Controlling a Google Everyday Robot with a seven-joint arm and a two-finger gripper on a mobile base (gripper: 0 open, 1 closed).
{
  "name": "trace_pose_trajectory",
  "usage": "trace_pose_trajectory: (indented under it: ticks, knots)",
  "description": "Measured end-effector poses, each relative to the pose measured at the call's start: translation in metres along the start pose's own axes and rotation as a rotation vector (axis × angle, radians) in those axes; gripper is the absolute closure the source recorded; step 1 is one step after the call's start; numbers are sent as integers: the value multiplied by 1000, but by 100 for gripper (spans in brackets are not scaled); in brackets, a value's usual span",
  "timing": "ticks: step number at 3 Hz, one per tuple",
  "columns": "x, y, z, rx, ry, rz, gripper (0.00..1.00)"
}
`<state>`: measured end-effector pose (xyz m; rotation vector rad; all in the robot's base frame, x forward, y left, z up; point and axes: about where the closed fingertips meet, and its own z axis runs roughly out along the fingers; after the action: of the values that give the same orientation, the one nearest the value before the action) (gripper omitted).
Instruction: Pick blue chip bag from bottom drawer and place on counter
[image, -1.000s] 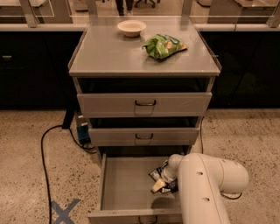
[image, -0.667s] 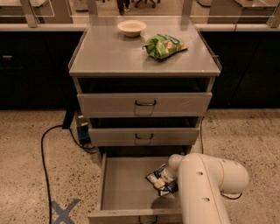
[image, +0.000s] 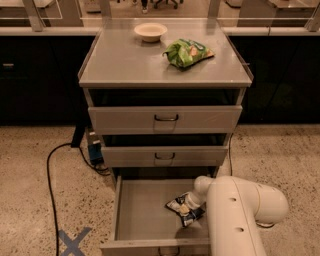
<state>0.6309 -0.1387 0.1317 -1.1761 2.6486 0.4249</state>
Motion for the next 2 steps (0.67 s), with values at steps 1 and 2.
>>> trace_pose_trajectory:
  ticks: [1, 2]
  knots:
    - [-13, 14, -48, -83, -79, -7, 100]
    - [-34, 18, -115, -158, -206, -42, 100]
